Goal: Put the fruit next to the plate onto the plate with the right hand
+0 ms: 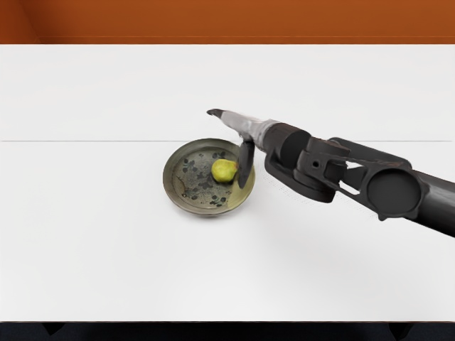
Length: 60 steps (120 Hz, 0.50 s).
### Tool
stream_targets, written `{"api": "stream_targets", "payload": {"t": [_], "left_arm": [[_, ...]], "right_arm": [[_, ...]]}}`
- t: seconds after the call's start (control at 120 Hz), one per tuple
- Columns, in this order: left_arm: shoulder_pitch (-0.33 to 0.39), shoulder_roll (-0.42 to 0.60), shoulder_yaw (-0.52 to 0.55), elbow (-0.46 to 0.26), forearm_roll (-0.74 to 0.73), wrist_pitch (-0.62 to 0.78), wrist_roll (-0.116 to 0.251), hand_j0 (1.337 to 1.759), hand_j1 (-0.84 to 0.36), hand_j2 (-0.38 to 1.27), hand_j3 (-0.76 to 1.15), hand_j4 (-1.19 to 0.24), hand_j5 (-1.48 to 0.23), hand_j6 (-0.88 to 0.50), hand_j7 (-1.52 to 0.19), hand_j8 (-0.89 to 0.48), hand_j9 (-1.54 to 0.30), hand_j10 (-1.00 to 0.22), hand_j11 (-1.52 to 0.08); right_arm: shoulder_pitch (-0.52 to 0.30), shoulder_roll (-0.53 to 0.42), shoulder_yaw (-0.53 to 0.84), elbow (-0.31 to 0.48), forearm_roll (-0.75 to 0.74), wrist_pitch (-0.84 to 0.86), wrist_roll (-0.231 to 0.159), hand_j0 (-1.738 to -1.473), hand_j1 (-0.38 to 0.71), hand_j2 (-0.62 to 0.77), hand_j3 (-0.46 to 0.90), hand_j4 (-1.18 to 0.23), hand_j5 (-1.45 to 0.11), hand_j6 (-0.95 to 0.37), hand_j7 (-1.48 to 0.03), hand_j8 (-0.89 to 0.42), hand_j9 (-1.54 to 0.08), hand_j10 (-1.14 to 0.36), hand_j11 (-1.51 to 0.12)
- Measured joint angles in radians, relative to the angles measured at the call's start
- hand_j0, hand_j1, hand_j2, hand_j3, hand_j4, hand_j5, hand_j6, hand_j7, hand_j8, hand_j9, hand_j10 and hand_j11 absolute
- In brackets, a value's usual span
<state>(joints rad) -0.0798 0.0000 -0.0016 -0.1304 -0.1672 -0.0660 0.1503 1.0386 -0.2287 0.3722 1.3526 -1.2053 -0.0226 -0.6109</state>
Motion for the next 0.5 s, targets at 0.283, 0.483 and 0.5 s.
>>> {"api": "stream_targets", "payload": {"t": [0.283, 0.483, 0.5], "left_arm": [[0.0, 0.0, 0.0, 0.0, 0.0, 0.0, 0.0, 1.658, 0.32, 0.0, 0.0, -0.02, -0.03, -0.02, -0.03, -0.02, -0.03, -0.02, -0.03], [0.0, 0.0, 0.0, 0.0, 0.0, 0.0, 0.0, 1.658, 0.32, 0.0, 0.0, -0.02, -0.03, -0.02, -0.03, -0.02, -0.03, -0.02, -0.03], [0.0, 0.0, 0.0, 0.0, 0.0, 0.0, 0.0, 1.658, 0.32, 0.0, 0.0, -0.02, -0.03, -0.02, -0.03, -0.02, -0.03, -0.02, -0.03]], "right_arm": [[-0.046, -0.174, 0.143, 0.04, 0.249, 0.173, 0.0, -1.658, -0.34, 0.0, 0.0, -0.01, -0.01, -0.01, -0.01, -0.01, -0.01, -0.01, -0.01], [-0.056, -0.313, 0.224, 0.043, 0.413, 0.36, 0.0, -1.658, -0.35, 0.0, 0.0, 0.0, 0.0, -0.01, 0.0, 0.0, 0.0, 0.0, 0.0], [-0.058, -0.32, 0.233, 0.042, 0.423, 0.377, 0.0, -1.658, -0.35, 0.0, 0.0, 0.0, 0.0, 0.0, 0.0, 0.0, 0.0, 0.0, 0.0]]}}
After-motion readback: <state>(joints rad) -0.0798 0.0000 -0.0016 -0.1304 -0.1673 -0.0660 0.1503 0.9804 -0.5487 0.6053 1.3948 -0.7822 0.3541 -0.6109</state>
